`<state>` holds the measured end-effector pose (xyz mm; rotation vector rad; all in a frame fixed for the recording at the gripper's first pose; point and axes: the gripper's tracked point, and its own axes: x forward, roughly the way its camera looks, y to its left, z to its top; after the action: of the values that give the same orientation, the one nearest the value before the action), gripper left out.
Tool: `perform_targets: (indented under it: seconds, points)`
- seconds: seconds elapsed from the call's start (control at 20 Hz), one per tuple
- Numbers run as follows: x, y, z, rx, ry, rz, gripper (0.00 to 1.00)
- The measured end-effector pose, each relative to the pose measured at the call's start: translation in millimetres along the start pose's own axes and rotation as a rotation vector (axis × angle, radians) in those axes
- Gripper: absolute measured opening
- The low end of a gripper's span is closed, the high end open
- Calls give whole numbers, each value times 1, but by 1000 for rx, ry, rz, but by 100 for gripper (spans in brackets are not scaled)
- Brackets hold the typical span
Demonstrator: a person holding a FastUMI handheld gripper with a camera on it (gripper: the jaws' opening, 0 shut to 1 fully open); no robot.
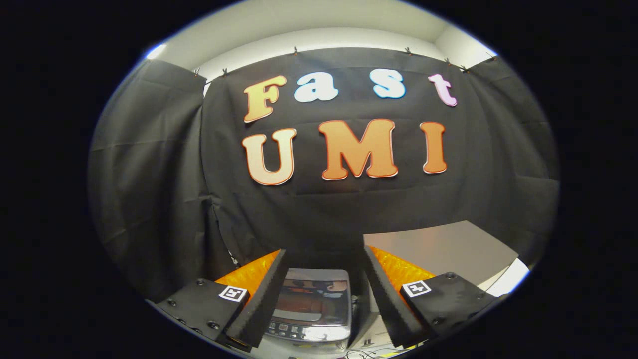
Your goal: Put the clothes into the washing machine and then close the washing machine lid.
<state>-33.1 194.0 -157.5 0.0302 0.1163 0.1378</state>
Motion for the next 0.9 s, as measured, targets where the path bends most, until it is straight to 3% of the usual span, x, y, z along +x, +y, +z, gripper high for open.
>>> perform_targets:
  seconds: [0.45, 0.9]
  points:
    - [-109, -94, 51, 16, -86, -44, 98]
    - [-123, -108, 83, -30, -131, -101, 98]
